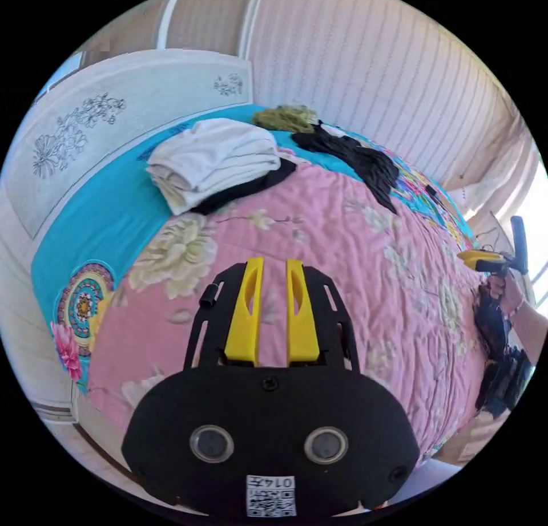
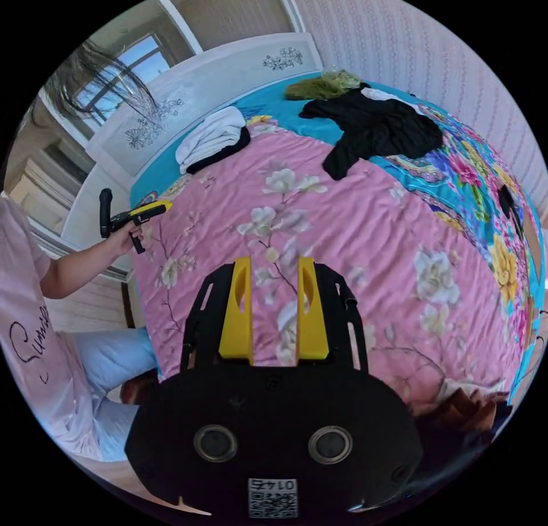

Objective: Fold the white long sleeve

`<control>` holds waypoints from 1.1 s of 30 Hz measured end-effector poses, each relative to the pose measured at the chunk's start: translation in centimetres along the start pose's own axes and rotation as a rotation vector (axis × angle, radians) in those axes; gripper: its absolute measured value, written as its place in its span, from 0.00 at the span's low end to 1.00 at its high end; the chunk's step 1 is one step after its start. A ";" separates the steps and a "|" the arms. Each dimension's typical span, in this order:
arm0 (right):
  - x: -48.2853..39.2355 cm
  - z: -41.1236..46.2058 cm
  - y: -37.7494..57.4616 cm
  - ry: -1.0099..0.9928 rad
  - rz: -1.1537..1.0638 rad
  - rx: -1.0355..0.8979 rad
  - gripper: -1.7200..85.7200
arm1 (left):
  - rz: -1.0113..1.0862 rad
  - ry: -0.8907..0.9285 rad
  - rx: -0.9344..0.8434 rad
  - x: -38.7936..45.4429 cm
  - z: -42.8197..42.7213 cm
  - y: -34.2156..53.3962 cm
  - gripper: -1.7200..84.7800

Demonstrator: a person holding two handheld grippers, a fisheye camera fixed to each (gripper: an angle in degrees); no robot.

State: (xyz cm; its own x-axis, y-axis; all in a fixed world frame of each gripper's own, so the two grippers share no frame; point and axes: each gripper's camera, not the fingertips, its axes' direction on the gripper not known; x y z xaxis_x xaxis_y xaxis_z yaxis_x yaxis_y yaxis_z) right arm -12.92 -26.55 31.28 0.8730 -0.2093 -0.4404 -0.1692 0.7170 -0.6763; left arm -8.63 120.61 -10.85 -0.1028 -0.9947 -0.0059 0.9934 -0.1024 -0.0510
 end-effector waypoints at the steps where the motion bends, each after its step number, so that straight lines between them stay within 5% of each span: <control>1: -1.5 3.1 -3.2 -0.080 -0.039 -0.006 0.16 | -0.018 -0.031 0.035 -2.9 -0.3 -1.2 0.11; 7: -11.7 14.3 -19.0 -0.187 -0.228 0.057 0.17 | -0.159 -0.041 0.073 -14.6 1.3 -7.2 0.14; 14: -17.1 21.9 -29.5 -0.214 -0.073 0.068 0.16 | -0.150 0.137 0.063 -17.3 3.6 -10.2 0.14; 18: -17.6 24.6 -31.4 -0.097 -0.003 -0.046 0.07 | -0.114 0.227 0.030 -17.7 3.9 -10.9 0.05; 27: -16.2 16.2 -19.9 -0.151 -0.035 0.167 0.02 | 0.146 0.393 0.237 -12.2 -7.9 -4.3 0.01; 33: -14.5 11.2 -0.8 -0.159 0.111 0.016 0.02 | 0.302 0.684 0.015 0.1 -13.3 9.8 0.01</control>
State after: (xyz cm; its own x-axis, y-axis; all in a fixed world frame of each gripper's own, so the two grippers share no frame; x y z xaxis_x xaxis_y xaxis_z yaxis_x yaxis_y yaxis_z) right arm -20.31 -16.65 44.77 0.9107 -0.0215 -0.4124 -0.2625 0.7408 -0.6183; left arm 0.47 119.65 -24.65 0.1716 -0.7511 -0.6376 0.9834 0.1697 0.0648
